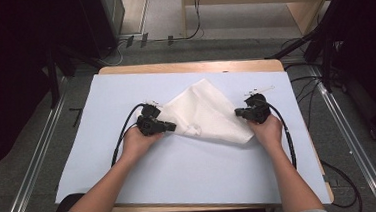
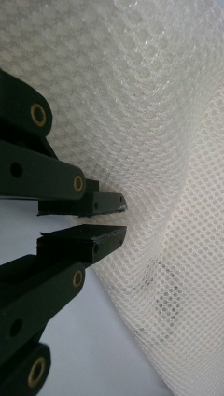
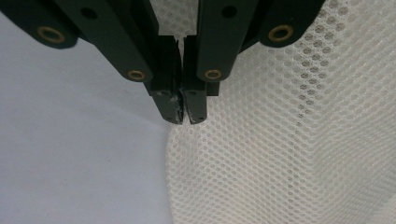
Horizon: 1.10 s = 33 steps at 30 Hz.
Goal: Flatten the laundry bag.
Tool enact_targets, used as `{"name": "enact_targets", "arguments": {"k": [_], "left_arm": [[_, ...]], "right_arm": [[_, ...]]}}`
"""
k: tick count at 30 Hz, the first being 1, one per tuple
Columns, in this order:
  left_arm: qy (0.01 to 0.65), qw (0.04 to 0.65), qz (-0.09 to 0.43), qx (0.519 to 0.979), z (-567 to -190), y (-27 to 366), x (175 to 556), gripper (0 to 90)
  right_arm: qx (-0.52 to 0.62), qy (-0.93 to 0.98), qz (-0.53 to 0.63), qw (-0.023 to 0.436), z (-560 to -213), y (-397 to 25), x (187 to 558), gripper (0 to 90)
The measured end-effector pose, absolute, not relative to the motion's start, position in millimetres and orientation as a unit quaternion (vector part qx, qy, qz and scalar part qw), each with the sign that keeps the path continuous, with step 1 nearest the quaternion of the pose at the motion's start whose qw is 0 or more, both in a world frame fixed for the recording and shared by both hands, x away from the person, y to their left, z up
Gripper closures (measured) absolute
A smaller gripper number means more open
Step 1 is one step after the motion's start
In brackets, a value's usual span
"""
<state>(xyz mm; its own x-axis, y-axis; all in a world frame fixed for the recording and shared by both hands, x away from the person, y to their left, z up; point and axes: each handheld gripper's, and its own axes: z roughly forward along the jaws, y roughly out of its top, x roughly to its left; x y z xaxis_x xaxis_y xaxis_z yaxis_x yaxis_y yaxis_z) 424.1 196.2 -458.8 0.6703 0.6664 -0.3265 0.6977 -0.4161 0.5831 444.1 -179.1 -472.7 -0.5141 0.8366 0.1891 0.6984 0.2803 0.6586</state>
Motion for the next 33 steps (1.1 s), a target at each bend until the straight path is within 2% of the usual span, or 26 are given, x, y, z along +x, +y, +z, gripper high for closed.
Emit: {"name": "enact_targets", "arguments": {"k": [2,7,11,15,20,26,33], "left_arm": [[0.405,0.359,-0.021,0.841,-459.4,196.8,426.5,85.0],[0.41,0.363,-0.023,0.836,-459.2,196.4,434.2,85.1],[0.422,0.376,-0.036,0.824,-450.3,202.3,434.5,81.8],[0.424,0.386,-0.026,0.819,-433.0,216.7,431.1,79.1],[0.432,0.379,0.003,0.818,-416.6,245.6,425.7,75.4],[0.468,0.408,0.032,0.783,-401.6,293.6,419.7,71.6],[0.496,0.429,0.041,0.754,-394.1,326.2,416.2,69.2]], "right_arm": [[0.49,0.793,0.352,0.089,-470.5,-178.5,444.5,90.0],[0.474,0.781,0.39,0.112,-446.9,-181.0,433.3,90.0],[0.441,0.785,0.414,0.132,-423.9,-177.7,415.8,90.0],[0.41,0.789,0.437,0.135,-408.4,-171.5,396.4,90.0],[0.37,0.791,0.473,0.113,-393.4,-160.1,370.5,90.0],[0.336,0.799,0.493,0.077,-386.8,-141.3,351.4,90.0],[0.293,0.806,0.512,0.051,-377.9,-118.2,334.1,90.0]]}}
